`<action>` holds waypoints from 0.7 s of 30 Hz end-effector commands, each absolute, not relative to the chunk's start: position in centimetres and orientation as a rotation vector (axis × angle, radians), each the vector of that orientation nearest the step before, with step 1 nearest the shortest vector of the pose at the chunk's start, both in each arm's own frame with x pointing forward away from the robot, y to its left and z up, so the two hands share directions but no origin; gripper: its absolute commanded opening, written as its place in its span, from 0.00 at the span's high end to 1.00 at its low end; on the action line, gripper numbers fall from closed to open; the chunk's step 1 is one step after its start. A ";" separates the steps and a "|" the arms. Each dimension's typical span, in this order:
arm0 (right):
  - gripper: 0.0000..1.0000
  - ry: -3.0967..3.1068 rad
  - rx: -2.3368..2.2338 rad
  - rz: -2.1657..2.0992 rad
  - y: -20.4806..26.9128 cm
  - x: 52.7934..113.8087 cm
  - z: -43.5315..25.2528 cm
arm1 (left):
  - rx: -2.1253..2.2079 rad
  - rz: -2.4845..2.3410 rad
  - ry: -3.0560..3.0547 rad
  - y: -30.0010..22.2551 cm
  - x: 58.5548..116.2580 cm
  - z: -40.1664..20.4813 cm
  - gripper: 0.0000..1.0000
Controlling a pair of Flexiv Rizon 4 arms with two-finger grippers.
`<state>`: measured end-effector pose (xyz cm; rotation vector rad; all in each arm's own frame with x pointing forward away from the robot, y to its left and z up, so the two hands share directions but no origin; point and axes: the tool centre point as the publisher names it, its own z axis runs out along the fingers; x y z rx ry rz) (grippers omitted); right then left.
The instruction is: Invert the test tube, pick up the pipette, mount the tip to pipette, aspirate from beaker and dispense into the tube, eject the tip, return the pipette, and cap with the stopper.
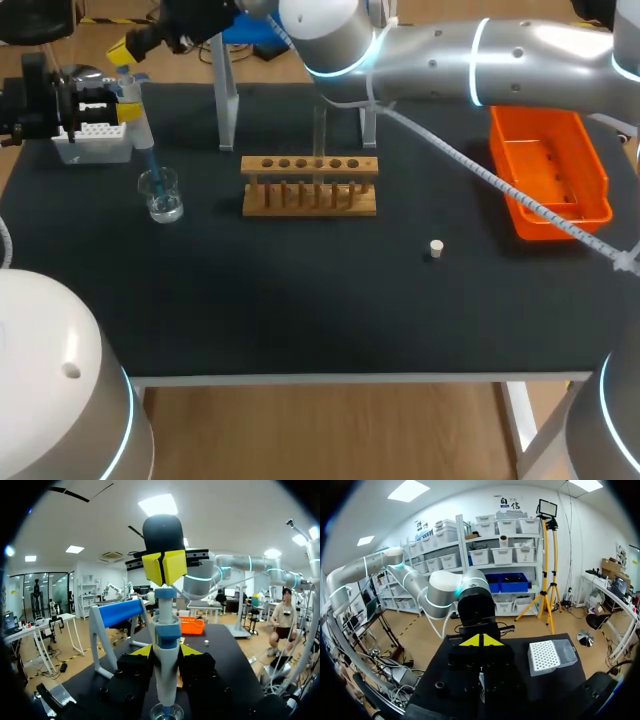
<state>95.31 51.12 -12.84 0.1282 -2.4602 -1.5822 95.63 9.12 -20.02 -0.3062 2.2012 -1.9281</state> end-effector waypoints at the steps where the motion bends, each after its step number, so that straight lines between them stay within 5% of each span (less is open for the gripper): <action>1: 1.00 -2.462 0.132 -1.570 51.2 95.7 -13.0 | -0.301 -1.932 2.203 9.3 95.7 -20.0 1.00; 21: 1.00 -2.469 0.116 -1.564 50.7 95.9 -13.3 | -0.301 -1.932 2.203 9.3 95.7 -20.0 1.00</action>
